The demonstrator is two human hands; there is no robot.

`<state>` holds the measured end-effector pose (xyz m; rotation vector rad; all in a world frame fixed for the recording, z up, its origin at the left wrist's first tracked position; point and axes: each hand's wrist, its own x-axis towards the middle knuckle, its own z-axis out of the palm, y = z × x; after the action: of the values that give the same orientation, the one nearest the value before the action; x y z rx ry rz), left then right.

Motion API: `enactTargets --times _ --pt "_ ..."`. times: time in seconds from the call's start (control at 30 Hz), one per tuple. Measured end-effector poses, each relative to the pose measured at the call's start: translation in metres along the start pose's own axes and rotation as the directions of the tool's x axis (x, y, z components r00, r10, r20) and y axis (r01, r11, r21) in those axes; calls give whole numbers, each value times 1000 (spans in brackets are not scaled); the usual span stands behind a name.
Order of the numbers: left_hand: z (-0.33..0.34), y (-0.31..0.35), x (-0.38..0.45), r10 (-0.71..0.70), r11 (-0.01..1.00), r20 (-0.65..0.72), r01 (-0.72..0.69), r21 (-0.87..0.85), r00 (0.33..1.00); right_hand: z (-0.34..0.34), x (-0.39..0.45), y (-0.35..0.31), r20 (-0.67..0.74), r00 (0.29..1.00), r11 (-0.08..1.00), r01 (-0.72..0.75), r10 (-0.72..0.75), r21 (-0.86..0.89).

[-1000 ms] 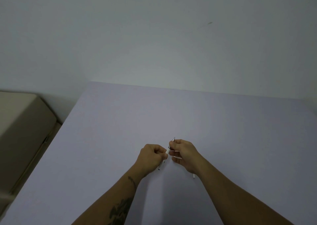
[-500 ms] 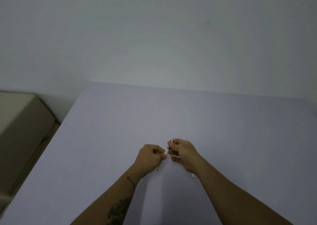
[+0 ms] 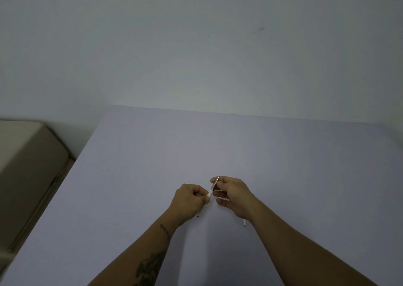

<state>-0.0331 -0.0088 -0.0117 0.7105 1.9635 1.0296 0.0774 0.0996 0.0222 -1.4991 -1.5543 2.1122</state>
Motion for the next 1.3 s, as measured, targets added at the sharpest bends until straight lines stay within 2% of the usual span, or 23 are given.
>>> enactTargets --times 0.1,0.27,0.47,0.67,0.87,1.3 --pt "-1 1 -1 2 1000 3 -2 10 1000 0 -3 0 34 999 1000 -26 25 15" --pt "-1 3 -2 -3 1000 13 3 20 1000 1 0 4 -11 1000 999 -7 6 -38" --pt "0 0 -4 -4 1000 9 4 30 1000 -2 0 5 20 999 999 -35 35 1" --pt "1 1 -5 -8 999 14 8 33 1000 -1 0 10 -23 1000 998 -15 14 -63" --pt "1 -2 -6 -10 999 12 10 32 1000 -4 0 10 10 1000 1000 -27 27 -14" --pt "3 -2 -9 -18 998 12 18 54 1000 -2 -1 14 -18 1000 999 -22 21 -43"
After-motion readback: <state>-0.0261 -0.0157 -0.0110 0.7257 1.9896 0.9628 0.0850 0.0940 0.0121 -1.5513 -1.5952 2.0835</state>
